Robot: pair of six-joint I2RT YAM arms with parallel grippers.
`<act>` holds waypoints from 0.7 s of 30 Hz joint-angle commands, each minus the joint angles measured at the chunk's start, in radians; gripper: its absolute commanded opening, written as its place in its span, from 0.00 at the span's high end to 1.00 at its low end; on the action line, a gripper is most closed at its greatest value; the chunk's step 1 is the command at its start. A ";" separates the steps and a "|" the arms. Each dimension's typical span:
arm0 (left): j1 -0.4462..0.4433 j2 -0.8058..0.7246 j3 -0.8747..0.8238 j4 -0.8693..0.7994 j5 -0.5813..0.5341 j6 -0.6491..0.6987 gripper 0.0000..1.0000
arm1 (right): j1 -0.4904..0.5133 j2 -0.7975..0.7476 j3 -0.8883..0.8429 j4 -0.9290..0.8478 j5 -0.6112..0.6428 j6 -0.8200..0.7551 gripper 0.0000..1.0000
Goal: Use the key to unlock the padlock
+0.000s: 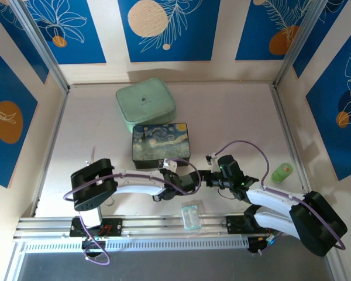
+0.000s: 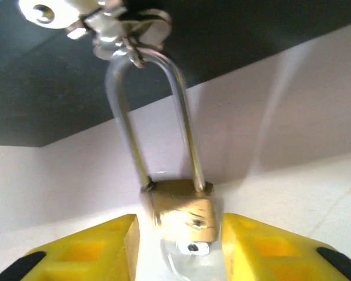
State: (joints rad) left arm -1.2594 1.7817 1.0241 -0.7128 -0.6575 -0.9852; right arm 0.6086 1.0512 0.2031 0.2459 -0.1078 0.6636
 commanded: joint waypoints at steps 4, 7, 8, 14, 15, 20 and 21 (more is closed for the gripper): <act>-0.005 -0.071 -0.062 0.094 0.093 0.050 0.53 | 0.000 0.026 0.012 -0.023 0.040 -0.001 0.01; 0.010 -0.143 -0.101 0.131 0.130 0.088 0.50 | 0.000 0.026 0.012 -0.024 0.039 -0.001 0.01; 0.020 -0.177 -0.121 0.150 0.147 0.105 0.49 | 0.000 0.024 0.011 -0.024 0.039 0.001 0.01; 0.137 -0.448 -0.305 0.396 0.373 0.348 0.52 | 0.001 0.021 0.012 -0.025 0.040 -0.001 0.01; 0.170 -0.490 -0.343 0.450 0.430 0.395 0.53 | 0.002 0.020 0.012 -0.026 0.039 -0.001 0.01; 0.368 -0.619 -0.519 0.673 0.699 0.571 0.60 | 0.002 -0.009 0.002 -0.021 0.015 -0.005 0.01; 0.397 -0.618 -0.542 0.708 0.754 0.595 0.60 | 0.002 -0.017 0.002 -0.019 0.002 -0.011 0.01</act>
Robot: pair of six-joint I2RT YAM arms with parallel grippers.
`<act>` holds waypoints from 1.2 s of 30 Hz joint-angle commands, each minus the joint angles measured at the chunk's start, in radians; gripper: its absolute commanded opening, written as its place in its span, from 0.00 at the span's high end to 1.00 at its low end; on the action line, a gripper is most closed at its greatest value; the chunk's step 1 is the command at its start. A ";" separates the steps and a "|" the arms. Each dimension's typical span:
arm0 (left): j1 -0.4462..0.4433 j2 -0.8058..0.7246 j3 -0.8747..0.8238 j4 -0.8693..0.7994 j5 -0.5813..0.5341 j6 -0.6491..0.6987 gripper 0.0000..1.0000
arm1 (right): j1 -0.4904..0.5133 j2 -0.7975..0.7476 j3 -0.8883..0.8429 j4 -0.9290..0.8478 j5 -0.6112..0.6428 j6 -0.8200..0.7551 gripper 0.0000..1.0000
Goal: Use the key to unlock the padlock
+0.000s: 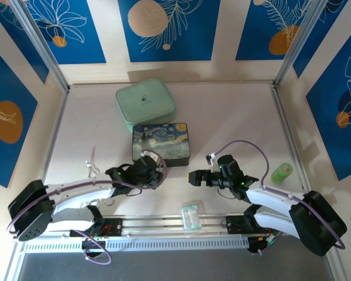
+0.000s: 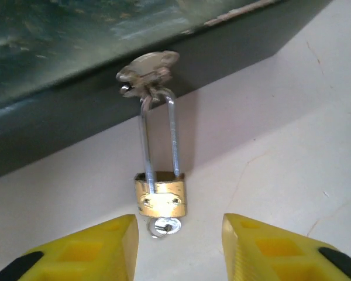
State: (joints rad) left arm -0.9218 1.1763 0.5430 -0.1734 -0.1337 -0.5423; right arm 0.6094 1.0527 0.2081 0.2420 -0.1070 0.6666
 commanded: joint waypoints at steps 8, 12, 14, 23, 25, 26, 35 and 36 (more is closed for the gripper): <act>0.150 0.125 -0.110 0.438 0.363 0.185 0.57 | 0.001 -0.052 0.008 -0.038 -0.006 -0.038 0.01; 0.160 0.128 -0.112 0.472 0.346 0.208 0.57 | 0.001 -0.065 0.005 -0.052 -0.007 -0.035 0.02; 0.161 0.136 -0.104 0.463 0.367 0.219 0.56 | 0.001 -0.068 0.004 -0.051 -0.004 -0.033 0.01; 0.165 0.184 -0.138 0.477 0.279 0.264 0.53 | 0.001 -0.063 -0.007 -0.034 0.001 -0.027 0.01; 0.168 0.224 -0.137 0.505 0.295 0.259 0.53 | 0.000 -0.059 -0.006 -0.033 -0.001 -0.026 0.02; 0.167 0.239 -0.140 0.522 0.303 0.251 0.53 | 0.001 -0.059 -0.004 -0.037 -0.001 -0.027 0.02; 0.138 0.186 -0.206 0.487 0.294 0.188 0.54 | 0.000 -0.062 -0.010 -0.037 0.004 -0.020 0.02; 0.137 0.165 -0.221 0.485 0.293 0.177 0.54 | 0.000 -0.060 -0.009 -0.036 0.006 -0.022 0.02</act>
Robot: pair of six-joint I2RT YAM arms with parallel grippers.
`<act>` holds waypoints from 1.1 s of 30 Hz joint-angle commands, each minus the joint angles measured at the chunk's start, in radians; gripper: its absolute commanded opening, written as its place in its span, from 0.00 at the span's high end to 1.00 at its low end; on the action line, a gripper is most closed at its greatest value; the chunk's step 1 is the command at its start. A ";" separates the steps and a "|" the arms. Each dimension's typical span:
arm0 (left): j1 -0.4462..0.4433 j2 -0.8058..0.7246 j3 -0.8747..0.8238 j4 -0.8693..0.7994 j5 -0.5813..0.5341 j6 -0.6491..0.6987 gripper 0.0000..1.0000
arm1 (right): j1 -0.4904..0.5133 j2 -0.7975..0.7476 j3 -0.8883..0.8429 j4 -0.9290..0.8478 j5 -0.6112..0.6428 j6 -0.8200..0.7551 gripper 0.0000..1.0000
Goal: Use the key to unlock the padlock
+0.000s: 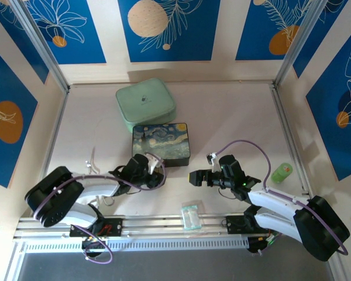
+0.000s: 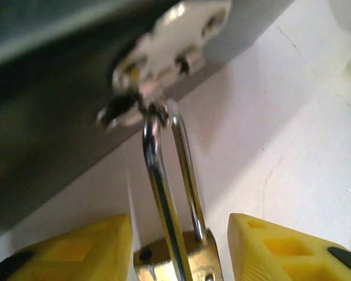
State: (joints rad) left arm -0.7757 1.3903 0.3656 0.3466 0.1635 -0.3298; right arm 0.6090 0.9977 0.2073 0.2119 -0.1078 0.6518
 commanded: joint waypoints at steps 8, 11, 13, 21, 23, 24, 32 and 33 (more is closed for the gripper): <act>-0.009 -0.082 -0.083 0.002 0.021 -0.038 0.58 | 0.000 0.019 -0.002 0.007 0.005 -0.011 0.02; -0.009 -0.041 -0.055 0.008 -0.002 -0.023 0.57 | 0.000 0.022 -0.003 0.007 0.007 -0.010 0.02; -0.008 -0.016 -0.031 0.002 -0.026 -0.011 0.56 | 0.000 0.017 -0.003 0.003 0.008 -0.009 0.02; -0.022 0.073 -0.034 0.119 0.032 -0.043 0.58 | 0.000 -0.035 -0.019 -0.017 0.027 -0.003 0.02; -0.033 0.087 -0.048 0.141 0.019 -0.052 0.64 | 0.000 -0.042 -0.022 -0.017 0.029 -0.001 0.02; -0.038 0.102 -0.051 0.152 0.015 -0.054 0.66 | 0.000 -0.043 -0.022 -0.016 0.030 0.000 0.02; -0.055 0.112 -0.067 0.198 -0.002 -0.114 0.67 | 0.016 0.007 0.012 0.013 -0.019 0.022 0.06; -0.056 0.097 -0.068 0.185 -0.008 -0.117 0.67 | 0.019 0.018 0.018 0.021 -0.018 0.025 0.06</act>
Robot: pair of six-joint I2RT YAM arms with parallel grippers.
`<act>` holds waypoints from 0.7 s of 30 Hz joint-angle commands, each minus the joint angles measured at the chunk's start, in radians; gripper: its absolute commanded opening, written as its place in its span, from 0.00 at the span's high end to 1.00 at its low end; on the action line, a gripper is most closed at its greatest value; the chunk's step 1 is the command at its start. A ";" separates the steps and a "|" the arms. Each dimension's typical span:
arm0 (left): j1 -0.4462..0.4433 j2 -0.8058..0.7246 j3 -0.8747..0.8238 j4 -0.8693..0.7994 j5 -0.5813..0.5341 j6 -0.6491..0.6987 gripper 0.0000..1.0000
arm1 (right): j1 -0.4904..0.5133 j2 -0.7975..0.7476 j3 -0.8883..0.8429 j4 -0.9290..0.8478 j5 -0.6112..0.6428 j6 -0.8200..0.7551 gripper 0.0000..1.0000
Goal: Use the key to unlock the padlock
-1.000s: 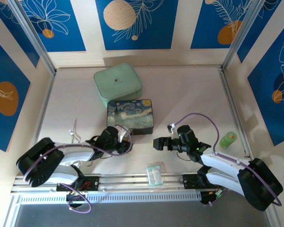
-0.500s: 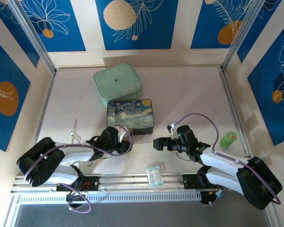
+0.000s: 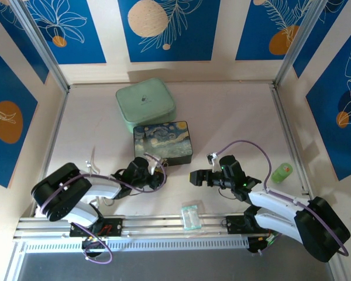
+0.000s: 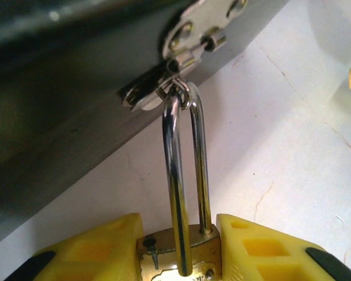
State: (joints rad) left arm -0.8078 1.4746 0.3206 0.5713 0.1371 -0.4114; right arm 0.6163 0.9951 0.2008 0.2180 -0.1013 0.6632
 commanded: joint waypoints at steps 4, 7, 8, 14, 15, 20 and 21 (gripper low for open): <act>-0.027 -0.051 -0.004 -0.132 -0.013 -0.054 0.75 | 0.039 0.076 0.045 0.062 -0.021 0.036 0.08; -0.031 -0.083 0.016 -0.209 -0.052 -0.077 0.79 | 0.087 0.132 0.079 0.075 0.015 0.038 0.09; -0.034 -0.091 0.022 -0.233 -0.066 -0.087 0.81 | 0.104 0.154 0.091 0.080 0.028 0.038 0.09; -0.053 -0.187 0.064 -0.424 -0.169 -0.138 0.81 | 0.183 0.264 0.164 0.115 0.055 0.065 0.12; -0.058 -0.206 0.082 -0.467 -0.186 -0.141 0.81 | 0.204 0.279 0.182 0.113 0.073 0.069 0.13; -0.103 -0.257 0.184 -0.755 -0.399 -0.199 0.83 | 0.242 0.346 0.209 0.162 0.148 0.127 0.21; -0.105 -0.257 0.194 -0.788 -0.425 -0.210 0.84 | 0.243 0.353 0.211 0.165 0.163 0.140 0.23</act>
State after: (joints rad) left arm -0.9009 1.2381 0.4564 -0.0059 -0.1188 -0.5663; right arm 0.8539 1.3273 0.3939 0.3515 -0.0113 0.7521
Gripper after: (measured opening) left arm 0.267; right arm 0.781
